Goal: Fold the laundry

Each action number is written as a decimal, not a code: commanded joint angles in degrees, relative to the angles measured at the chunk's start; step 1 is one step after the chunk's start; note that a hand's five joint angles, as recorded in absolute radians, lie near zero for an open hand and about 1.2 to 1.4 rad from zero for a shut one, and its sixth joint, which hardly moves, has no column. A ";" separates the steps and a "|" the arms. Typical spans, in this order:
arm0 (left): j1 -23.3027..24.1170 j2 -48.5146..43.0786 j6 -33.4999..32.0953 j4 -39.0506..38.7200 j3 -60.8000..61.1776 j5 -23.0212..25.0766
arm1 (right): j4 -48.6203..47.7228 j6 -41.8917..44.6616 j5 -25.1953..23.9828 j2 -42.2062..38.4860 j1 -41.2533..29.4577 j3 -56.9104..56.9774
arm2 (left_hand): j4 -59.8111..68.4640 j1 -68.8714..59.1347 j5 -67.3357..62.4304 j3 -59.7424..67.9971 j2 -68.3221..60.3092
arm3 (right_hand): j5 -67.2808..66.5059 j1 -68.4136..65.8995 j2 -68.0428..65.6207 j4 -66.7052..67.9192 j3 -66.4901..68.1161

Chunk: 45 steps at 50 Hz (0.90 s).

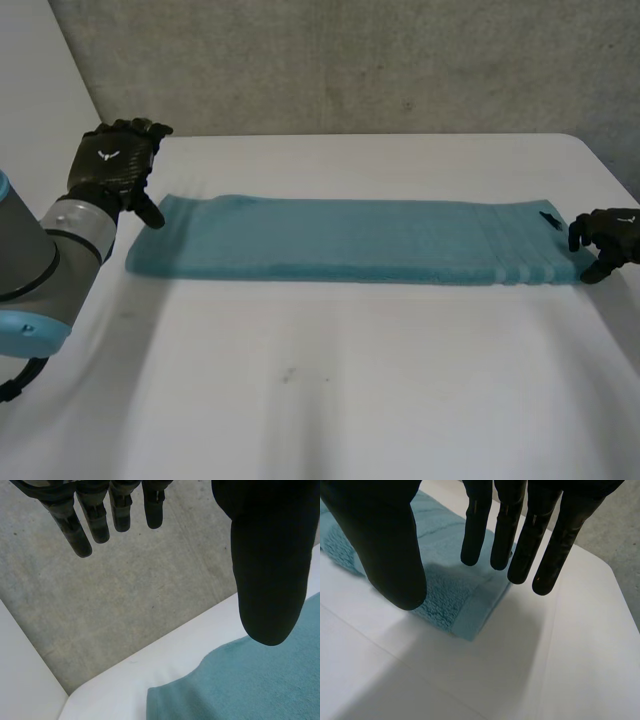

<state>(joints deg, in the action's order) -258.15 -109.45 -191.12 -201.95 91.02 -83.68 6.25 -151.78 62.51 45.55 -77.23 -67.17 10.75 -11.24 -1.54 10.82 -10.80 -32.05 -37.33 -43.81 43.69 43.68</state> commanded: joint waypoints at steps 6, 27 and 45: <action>0.02 -0.24 0.05 -0.46 0.30 0.01 | -0.01 0.26 0.42 -3.01 0.06 2.04 | 1.65 -1.16 -0.86 1.58 -1.60 | -21.66 -26.38 -19.90 20.03 20.03; -0.16 0.11 0.05 -0.46 1.00 0.01 | -3.88 2.02 7.89 -3.89 6.12 5.74 | 1.99 -1.50 -1.20 1.92 -1.93 | -37.95 -42.67 -36.19 36.31 36.32; -0.24 0.73 0.05 -0.46 1.18 -0.08 | -2.39 2.19 11.05 3.75 -3.16 18.03 | 2.16 -1.67 -1.36 2.09 -2.10 | -37.95 -42.67 -36.19 36.31 36.32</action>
<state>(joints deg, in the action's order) -258.40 -108.85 -191.07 -202.41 92.15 -83.67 3.46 -147.17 74.03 45.15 -69.82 -51.37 11.00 -11.33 -1.54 11.08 -11.10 -55.63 -54.70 -67.20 68.20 67.64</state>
